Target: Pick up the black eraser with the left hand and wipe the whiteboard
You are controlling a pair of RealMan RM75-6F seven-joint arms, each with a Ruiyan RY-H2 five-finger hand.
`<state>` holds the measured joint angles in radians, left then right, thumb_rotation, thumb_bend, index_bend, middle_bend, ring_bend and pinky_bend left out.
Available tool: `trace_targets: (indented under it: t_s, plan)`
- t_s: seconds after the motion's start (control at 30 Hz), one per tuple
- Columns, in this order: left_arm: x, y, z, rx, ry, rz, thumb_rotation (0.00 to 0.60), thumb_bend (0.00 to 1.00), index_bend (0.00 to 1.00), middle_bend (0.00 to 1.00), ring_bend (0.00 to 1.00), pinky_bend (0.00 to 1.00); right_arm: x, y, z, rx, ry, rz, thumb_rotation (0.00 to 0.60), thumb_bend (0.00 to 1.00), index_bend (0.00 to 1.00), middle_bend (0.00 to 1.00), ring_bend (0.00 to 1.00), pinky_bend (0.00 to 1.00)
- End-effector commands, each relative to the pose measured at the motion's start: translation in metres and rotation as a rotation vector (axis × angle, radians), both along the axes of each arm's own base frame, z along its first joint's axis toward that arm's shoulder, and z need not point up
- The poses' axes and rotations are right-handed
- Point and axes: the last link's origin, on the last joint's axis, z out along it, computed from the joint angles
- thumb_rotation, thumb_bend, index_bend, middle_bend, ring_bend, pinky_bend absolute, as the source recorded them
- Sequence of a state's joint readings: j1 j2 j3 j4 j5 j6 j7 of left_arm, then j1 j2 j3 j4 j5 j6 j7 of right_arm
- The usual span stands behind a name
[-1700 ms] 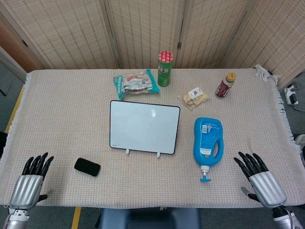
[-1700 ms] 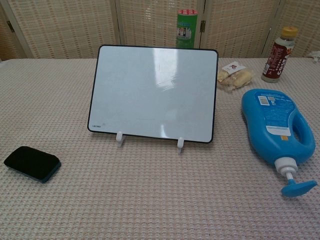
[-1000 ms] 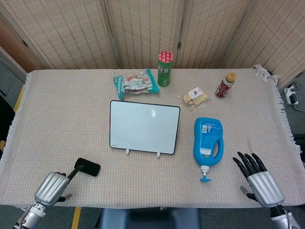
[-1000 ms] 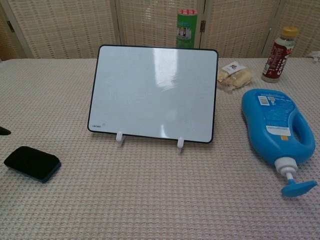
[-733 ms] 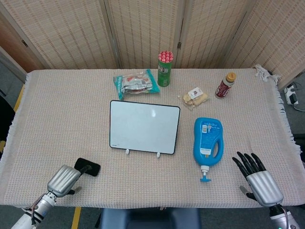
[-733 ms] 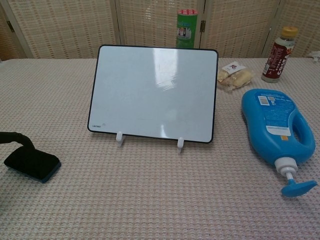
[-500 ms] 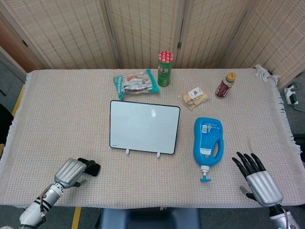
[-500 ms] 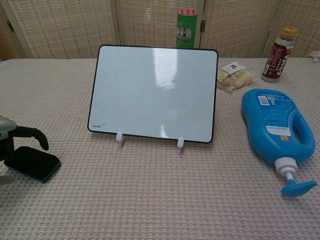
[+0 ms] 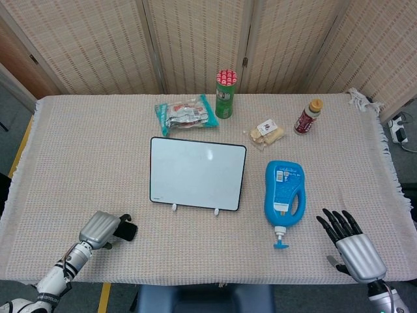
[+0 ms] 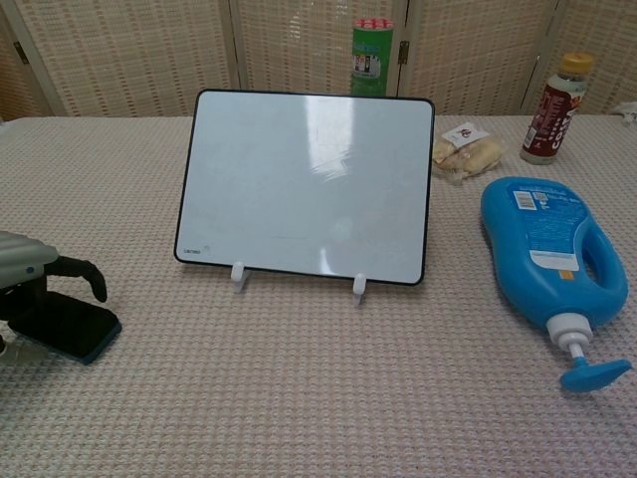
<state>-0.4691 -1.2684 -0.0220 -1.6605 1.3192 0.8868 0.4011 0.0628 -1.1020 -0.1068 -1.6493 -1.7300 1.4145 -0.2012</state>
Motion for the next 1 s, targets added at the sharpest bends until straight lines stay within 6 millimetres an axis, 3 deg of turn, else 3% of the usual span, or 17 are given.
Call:
trace_targets:
  t_s: [0.03,0.4,0.67,0.77,1.0]
  plan:
    - [-0.001,0.002,-0.002,-0.005,0.005,0.006,0.6,0.29,0.31,1.0,0.86,0.88,0.0,0.0,0.0,0.0,0.0,-0.001,0.6,0.27,0.0,0.0,0.0,0.0]
    - [-0.007,0.007,-0.004,0.015,0.031,0.009,0.6,0.29,0.37,1.0,0.86,0.88,0.0,0.0,-0.001,0.008,0.0,0.0,0.6,0.27,0.0,0.0,0.0,0.0]
    - [-0.009,0.011,-0.008,0.062,0.012,-0.029,0.6,0.36,0.59,1.0,0.87,0.88,0.0,0.001,0.001,0.007,-0.002,0.003,0.6,0.27,0.0,0.0,0.0,0.0]
    - [-0.002,0.005,-0.006,0.112,0.0,-0.088,0.6,0.38,0.63,1.0,0.88,0.9,0.0,0.001,0.001,0.005,-0.004,0.003,0.6,0.27,0.0,0.0,0.0,0.0]
    - [0.039,-0.014,-0.006,0.329,-0.125,-0.282,0.6,0.46,0.66,1.0,0.91,0.93,0.002,0.004,0.0,0.007,-0.003,0.015,0.6,0.27,0.0,0.0,0.0,0.0]
